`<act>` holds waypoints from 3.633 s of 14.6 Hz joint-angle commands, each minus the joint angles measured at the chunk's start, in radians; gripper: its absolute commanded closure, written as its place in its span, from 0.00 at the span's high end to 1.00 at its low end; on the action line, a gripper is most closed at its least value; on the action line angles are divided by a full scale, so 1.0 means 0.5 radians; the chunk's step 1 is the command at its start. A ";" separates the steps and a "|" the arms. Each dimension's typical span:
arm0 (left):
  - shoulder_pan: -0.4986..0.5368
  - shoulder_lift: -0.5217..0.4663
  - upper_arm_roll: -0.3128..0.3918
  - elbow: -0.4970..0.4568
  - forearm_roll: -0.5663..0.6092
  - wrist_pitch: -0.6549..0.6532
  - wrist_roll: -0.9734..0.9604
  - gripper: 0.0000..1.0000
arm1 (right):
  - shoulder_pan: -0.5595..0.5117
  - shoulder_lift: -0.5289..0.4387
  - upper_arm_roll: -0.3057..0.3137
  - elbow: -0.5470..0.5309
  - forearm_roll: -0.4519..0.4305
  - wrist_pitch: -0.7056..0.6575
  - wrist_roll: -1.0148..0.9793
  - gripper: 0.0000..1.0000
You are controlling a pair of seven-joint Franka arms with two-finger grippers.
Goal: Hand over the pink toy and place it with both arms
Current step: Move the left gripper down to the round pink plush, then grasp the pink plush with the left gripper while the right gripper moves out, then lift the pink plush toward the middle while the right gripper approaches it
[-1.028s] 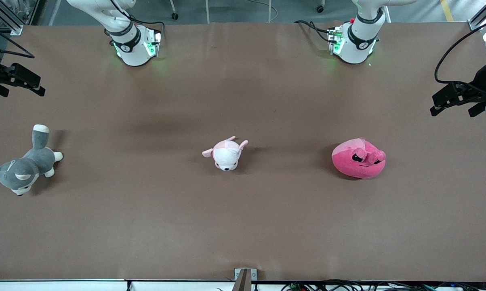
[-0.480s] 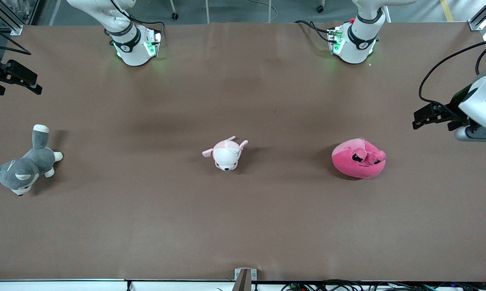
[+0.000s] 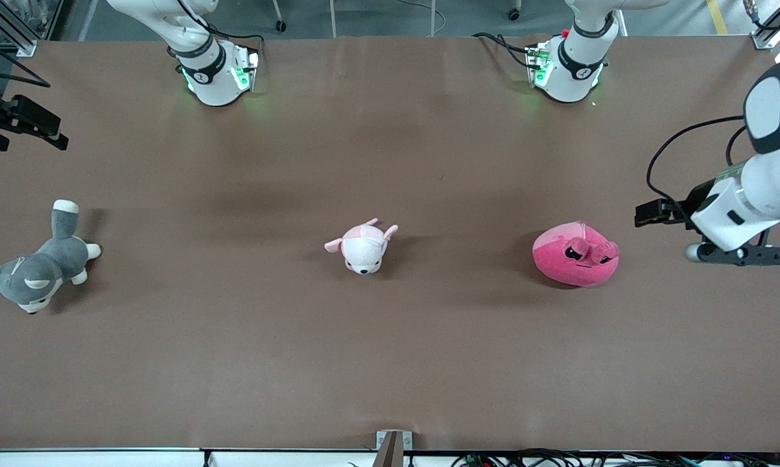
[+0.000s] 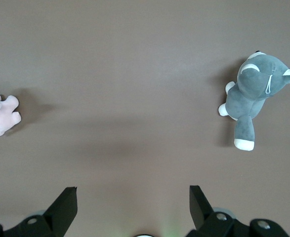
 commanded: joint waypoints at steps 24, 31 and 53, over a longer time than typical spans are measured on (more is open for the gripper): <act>0.004 0.484 -0.006 0.010 -0.152 0.237 -0.054 0.79 | -0.046 0.438 0.018 0.016 -0.123 0.160 0.164 1.00; 0.004 0.494 -0.006 -0.002 -0.149 0.237 -0.054 0.56 | 0.052 0.432 0.018 0.019 -0.120 0.129 0.453 1.00; -0.008 0.343 -0.558 0.470 -0.168 -0.186 -0.783 0.02 | 0.052 0.407 0.015 0.034 0.131 0.123 0.682 1.00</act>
